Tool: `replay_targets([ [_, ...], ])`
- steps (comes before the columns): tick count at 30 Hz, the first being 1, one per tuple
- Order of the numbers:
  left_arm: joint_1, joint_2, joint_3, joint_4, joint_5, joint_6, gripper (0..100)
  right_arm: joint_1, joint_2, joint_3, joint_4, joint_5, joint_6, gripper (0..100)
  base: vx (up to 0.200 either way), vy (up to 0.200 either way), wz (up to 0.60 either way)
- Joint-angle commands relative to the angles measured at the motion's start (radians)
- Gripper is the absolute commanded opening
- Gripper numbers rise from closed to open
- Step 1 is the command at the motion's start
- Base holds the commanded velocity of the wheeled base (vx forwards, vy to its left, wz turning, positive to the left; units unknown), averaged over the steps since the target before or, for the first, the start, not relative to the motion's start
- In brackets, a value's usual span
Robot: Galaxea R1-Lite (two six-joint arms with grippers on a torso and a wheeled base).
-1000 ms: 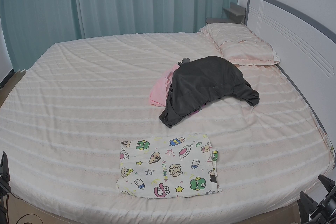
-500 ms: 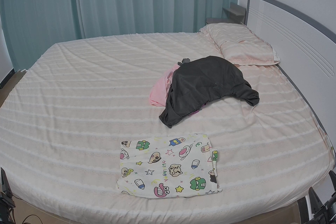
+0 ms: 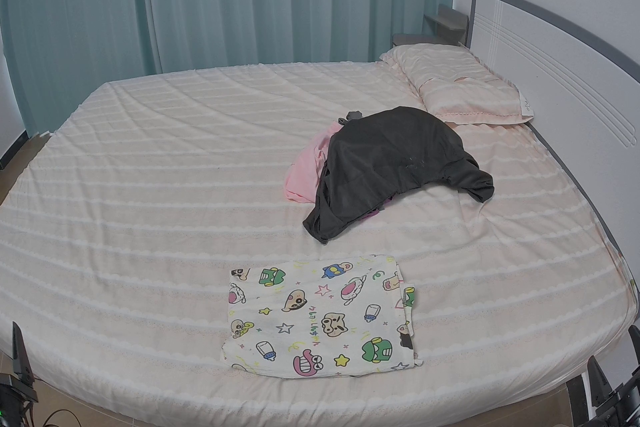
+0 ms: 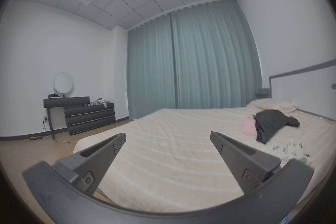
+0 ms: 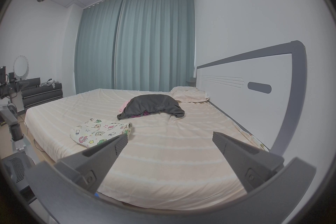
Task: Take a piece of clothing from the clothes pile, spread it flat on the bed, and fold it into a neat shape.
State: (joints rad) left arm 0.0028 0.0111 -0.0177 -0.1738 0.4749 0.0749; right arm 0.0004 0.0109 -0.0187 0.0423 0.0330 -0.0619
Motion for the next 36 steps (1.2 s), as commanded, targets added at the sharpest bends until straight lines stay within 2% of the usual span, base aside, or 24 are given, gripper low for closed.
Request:
replay_targets([
  [1,0.0,-0.011,0.018,0.074,-0.039,-0.003,100,0.003,-0.011,0.002,0.004,0.005,0.01,100,0.0,0.0,0.0],
  [8,0.0,-0.011,0.018,0.091,-0.116,-0.007,100,0.003,-0.011,0.005,-0.001,-0.002,0.034,100,0.0,0.0,0.0],
  [9,0.0,-0.011,0.018,0.096,-0.16,-0.023,100,0.003,-0.009,0.005,0.001,-0.002,0.034,100,0.0,0.0,0.0],
  [10,0.0,-0.011,0.018,0.097,-0.17,-0.027,100,0.006,-0.009,0.005,0.001,-0.002,0.034,100,0.0,0.0,0.0],
  [12,0.0,-0.011,0.018,0.1,-0.268,-0.075,100,0.006,-0.009,0.005,0.002,-0.002,0.034,100,0.0,0.0,0.0],
  [13,-0.001,-0.011,0.018,0.1,-0.274,-0.079,100,0.003,-0.008,0.005,0.002,-0.002,0.034,100,0.0,0.0,0.0],
  [14,0.0,-0.011,0.018,0.102,-0.345,-0.115,100,0.007,-0.003,0.003,0.002,-0.002,0.034,100,0.0,0.0,0.0],
  [19,-0.001,-0.011,0.018,0.103,-0.387,-0.103,100,0.018,0.032,0.005,0.002,-0.002,0.034,100,0.0,0.0,0.0],
  [22,-0.001,-0.011,0.018,0.105,-0.389,-0.104,100,0.02,0.032,0.005,0.002,-0.002,0.034,100,0.0,0.0,0.0],
  [24,-0.001,-0.011,0.018,0.105,-0.361,-0.103,100,0.015,0.021,0.005,0.002,-0.002,0.034,100,0.0,0.0,0.0],
  [29,0.0,-0.011,0.018,0.105,-0.226,-0.076,100,0.001,-0.009,0.005,-0.001,-0.005,0.042,100,0.0,0.0,0.0],
  [34,0.0,-0.011,0.018,0.105,-0.193,-0.06,100,0.001,-0.009,0.005,0.001,-0.005,0.047,100,0.0,0.0,0.0],
  [36,0.0,-0.011,0.018,0.105,-0.11,-0.029,100,0.001,-0.009,0.005,0.001,-0.005,0.045,100,0.0,0.0,0.0],
])
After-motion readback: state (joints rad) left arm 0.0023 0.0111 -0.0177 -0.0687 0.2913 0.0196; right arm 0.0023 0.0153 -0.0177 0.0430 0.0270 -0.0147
